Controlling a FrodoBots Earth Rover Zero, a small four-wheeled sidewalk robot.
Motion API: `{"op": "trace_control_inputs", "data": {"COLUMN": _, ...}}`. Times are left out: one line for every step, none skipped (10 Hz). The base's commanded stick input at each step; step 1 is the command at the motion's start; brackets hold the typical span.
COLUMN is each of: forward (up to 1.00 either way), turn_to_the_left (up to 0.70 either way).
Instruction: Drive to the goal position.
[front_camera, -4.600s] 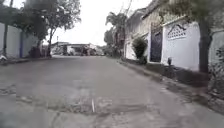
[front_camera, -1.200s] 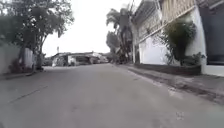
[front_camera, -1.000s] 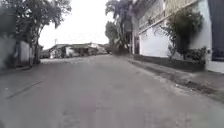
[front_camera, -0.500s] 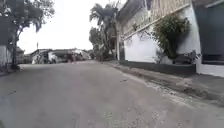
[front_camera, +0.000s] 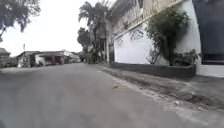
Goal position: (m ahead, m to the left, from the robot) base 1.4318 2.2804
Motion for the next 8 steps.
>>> {"op": "trace_control_inputs", "data": {"forward": 0.0, "turn_to_the_left": 0.0}}
{"op": "trace_control_inputs", "data": {"forward": 0.0, "turn_to_the_left": 0.0}}
{"op": "trace_control_inputs", "data": {"forward": 0.0, "turn_to_the_left": 0.0}}
{"op": "trace_control_inputs", "data": {"forward": 0.0, "turn_to_the_left": 0.0}}
{"op": "trace_control_inputs", "data": {"forward": 0.0, "turn_to_the_left": 0.0}}
{"op": "trace_control_inputs", "data": {"forward": 0.0, "turn_to_the_left": 0.0}}
{"op": "trace_control_inputs", "data": {"forward": 0.0, "turn_to_the_left": 0.0}}
{"op": "trace_control_inputs", "data": {"forward": 0.0, "turn_to_the_left": 0.0}}
